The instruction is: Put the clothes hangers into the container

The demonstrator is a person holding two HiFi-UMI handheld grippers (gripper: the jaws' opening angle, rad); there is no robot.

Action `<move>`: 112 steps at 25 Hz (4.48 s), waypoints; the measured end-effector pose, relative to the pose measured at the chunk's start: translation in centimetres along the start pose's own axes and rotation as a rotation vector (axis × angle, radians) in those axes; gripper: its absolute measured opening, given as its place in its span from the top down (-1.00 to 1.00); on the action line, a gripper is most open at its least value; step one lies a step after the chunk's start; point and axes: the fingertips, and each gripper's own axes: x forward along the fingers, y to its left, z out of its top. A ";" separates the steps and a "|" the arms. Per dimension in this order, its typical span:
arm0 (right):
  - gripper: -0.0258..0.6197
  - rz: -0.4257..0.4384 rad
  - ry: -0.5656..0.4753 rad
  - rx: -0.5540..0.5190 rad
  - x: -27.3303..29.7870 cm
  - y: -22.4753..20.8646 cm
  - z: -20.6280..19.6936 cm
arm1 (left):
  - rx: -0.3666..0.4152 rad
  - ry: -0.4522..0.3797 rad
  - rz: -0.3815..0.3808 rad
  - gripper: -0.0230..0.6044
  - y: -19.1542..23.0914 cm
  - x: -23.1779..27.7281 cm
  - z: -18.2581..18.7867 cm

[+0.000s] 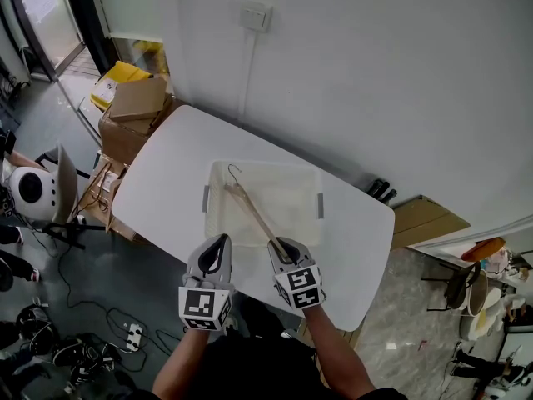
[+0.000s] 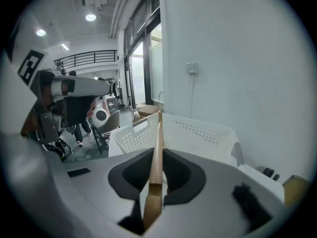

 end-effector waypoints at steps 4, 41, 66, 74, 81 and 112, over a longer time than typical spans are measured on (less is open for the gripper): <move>0.70 0.004 -0.020 0.006 -0.3 -0.1 0.3 | -0.004 0.001 -0.002 0.91 -0.2 -0.1 -0.1; 0.59 0.024 -0.045 0.017 -1.2 0.7 0.5 | -0.003 -0.007 -0.014 0.91 -0.8 -0.9 0.1; 0.63 0.041 -0.025 -0.121 -1.4 2.4 0.2 | -0.007 -0.009 -0.013 0.91 -1.0 -1.8 0.1; 0.66 0.046 -0.020 -0.173 -1.5 2.8 0.1 | -0.012 -0.010 -0.007 0.91 -0.8 -2.2 0.1; 0.67 0.050 0.005 -0.286 -1.6 3.1 -0.2 | -0.011 -0.012 -0.006 0.91 -1.0 -2.3 -0.1; 0.69 0.114 0.111 -0.528 -1.5 1.8 -1.8 | -0.017 -0.017 0.001 0.91 -0.9 -1.9 0.0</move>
